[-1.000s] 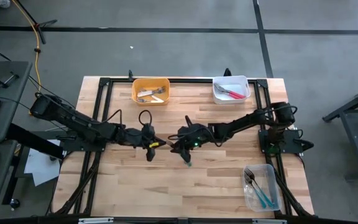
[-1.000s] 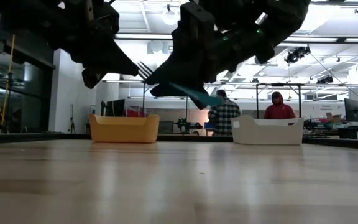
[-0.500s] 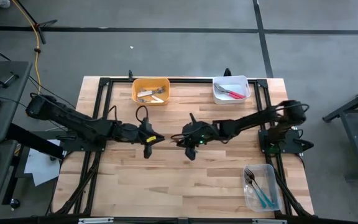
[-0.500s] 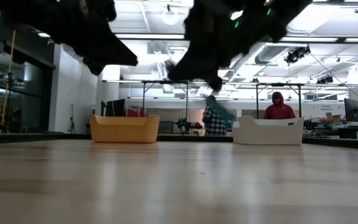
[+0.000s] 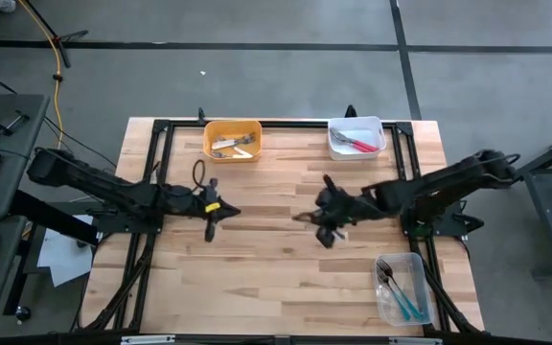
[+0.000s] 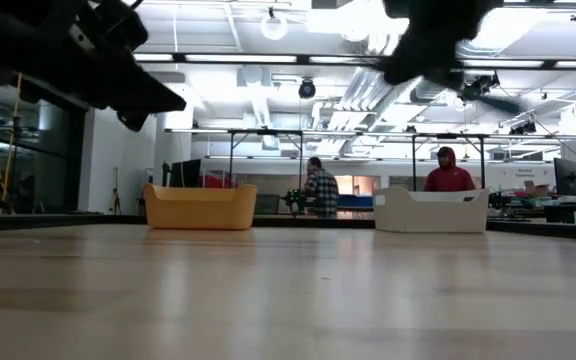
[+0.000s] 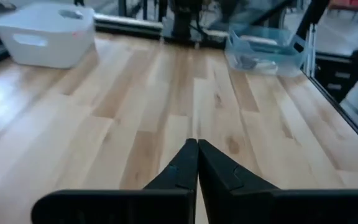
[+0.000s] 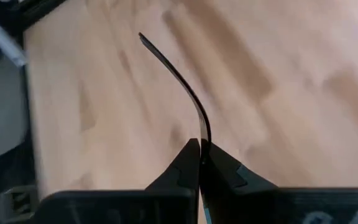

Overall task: Sort silverware by color (type)
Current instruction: Put the blue fork into the transparent bin

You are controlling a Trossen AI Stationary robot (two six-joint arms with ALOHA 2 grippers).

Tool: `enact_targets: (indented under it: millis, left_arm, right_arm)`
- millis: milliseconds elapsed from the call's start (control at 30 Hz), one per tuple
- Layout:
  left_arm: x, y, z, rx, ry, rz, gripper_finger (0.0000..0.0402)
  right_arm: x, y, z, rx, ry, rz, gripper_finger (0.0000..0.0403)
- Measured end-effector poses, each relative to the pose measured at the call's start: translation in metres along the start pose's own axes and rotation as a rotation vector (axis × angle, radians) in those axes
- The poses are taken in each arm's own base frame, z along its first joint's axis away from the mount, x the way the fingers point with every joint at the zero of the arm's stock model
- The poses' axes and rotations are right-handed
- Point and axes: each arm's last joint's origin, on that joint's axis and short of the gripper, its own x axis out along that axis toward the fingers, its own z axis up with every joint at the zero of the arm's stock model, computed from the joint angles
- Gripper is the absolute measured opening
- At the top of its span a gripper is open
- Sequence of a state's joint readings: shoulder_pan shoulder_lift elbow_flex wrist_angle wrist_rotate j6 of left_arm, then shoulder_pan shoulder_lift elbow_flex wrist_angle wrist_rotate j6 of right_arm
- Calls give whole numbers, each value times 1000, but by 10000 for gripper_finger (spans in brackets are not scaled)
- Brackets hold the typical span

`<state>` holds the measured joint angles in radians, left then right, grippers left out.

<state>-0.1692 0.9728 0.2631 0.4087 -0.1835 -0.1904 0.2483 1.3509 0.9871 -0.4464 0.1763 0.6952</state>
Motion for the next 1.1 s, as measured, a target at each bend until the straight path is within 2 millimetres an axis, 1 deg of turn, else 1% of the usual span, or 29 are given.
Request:
enact_targets:
  millis: [167,367,467,633,767,867,967,1100]
  left_arm:
    - [-16,13,-5,14,-66,37,1]
    - [-31,21,-6,23,-130,4,1]
    - [-38,24,-8,31,-151,14,1]
    - [-46,28,-9,24,-197,5,0]
    - [-50,31,-9,14,-194,8,0]
    - [-52,32,-9,13,-198,4,0]
    - [-55,33,-10,20,-197,10,0]
    - [-58,34,-10,27,-201,22,0]
  right_arm:
    - [-28,14,-31,175,125,-15,1]
    - [-60,29,-80,390,290,-99,1]
    - [-72,38,-104,477,354,-139,1]
    - [-90,44,-139,600,428,-244,1]
    - [-95,47,-163,668,448,-320,1]
    - [-93,49,-178,689,448,-364,1]
    - [-91,51,-189,686,444,-394,1]
    - [-83,54,-198,670,463,-436,1]
